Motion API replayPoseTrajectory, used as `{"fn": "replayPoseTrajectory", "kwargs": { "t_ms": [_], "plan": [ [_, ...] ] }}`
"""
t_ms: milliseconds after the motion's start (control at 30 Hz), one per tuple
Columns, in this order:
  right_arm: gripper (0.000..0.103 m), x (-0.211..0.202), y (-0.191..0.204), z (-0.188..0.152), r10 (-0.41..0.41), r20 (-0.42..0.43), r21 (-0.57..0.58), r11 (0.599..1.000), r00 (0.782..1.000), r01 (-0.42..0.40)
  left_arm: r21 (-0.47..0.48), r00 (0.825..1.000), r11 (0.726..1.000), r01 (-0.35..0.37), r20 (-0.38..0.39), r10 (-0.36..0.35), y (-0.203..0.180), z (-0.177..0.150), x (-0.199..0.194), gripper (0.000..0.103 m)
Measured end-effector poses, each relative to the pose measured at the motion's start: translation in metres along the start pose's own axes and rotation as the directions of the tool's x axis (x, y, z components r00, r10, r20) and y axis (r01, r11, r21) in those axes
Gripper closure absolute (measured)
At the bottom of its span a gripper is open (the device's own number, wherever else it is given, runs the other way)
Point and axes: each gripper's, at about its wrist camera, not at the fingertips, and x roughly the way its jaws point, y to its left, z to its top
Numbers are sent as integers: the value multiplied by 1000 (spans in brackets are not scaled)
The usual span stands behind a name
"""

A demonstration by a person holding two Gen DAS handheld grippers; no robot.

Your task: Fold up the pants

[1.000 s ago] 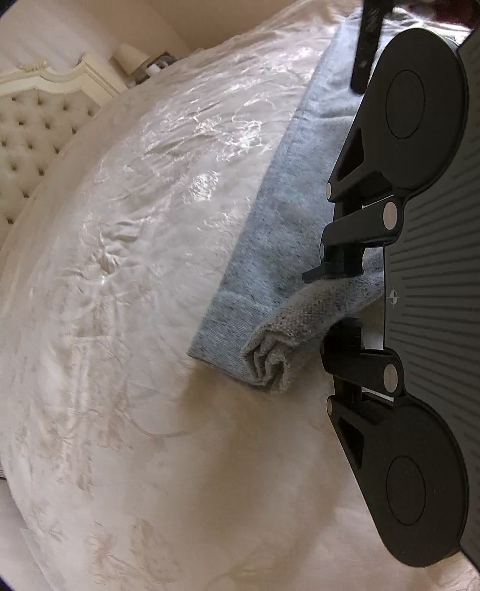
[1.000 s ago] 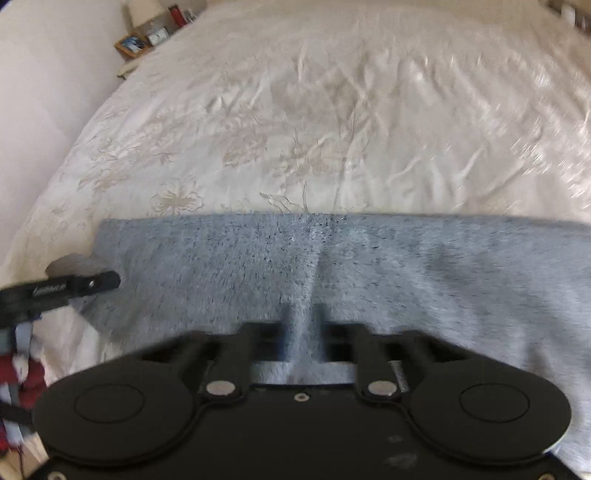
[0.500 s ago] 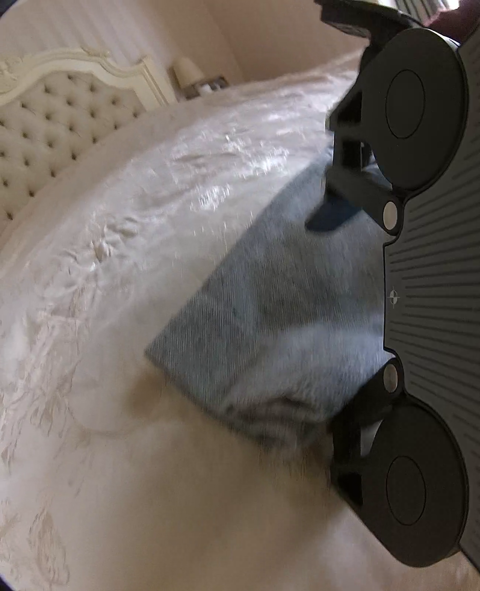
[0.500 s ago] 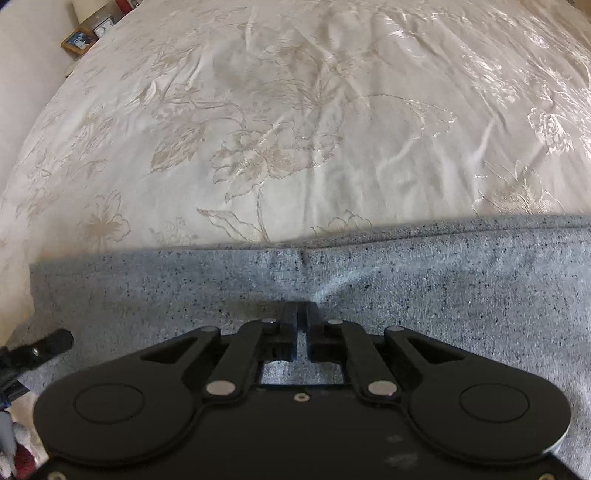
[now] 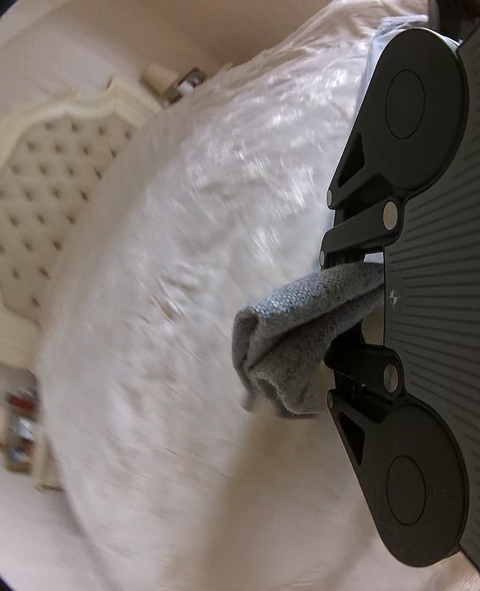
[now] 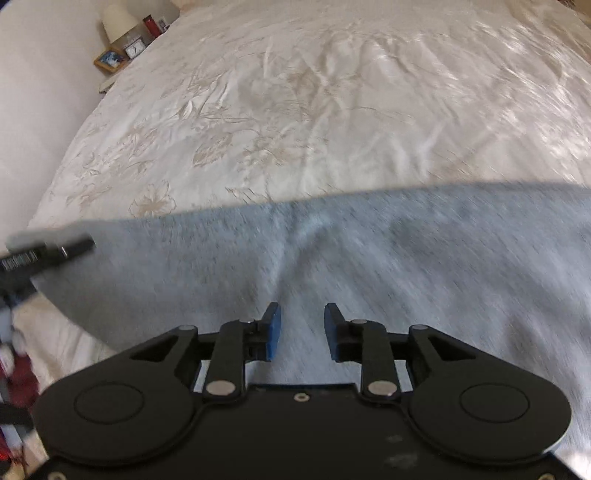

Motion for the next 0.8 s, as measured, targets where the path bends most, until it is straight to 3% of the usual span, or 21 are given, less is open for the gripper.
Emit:
{"fn": "replayPoseTrajectory", "kwargs": {
  "t_ms": [200,367,433,500,567,633,667,800],
  "plan": [
    [72,-21,-44,-24,12,-2,71,997,1000,-12,209,993,978,30,103,-52,-96,16,-30,92],
    [71,-40,-90,-28,41,13,87,995,999,-42,398,991,917,20,112,-71,-190,-3,-28,92],
    [70,-52,-113,-29,49,29,108,993,998,-52,451,994,891,49,64,-87,-225,-24,-13,92],
    [60,-63,-139,-30,56,44,142,988,997,-61,479,993,871,110,-9,-120,-256,-49,6,88],
    [60,-74,-165,-31,48,54,160,986,997,-56,510,987,846,159,-92,-130,-291,-82,32,63],
    [60,-81,-187,-32,20,49,160,987,999,-28,545,976,813,203,-175,-126,-317,-111,54,47],
    [60,-84,-199,-33,7,44,160,987,999,-14,550,970,804,225,-204,-132,-327,-124,61,47],
    [59,-96,-230,-36,-32,22,153,988,999,28,497,967,833,242,-199,-162,-339,-137,49,43]
  ]
}}
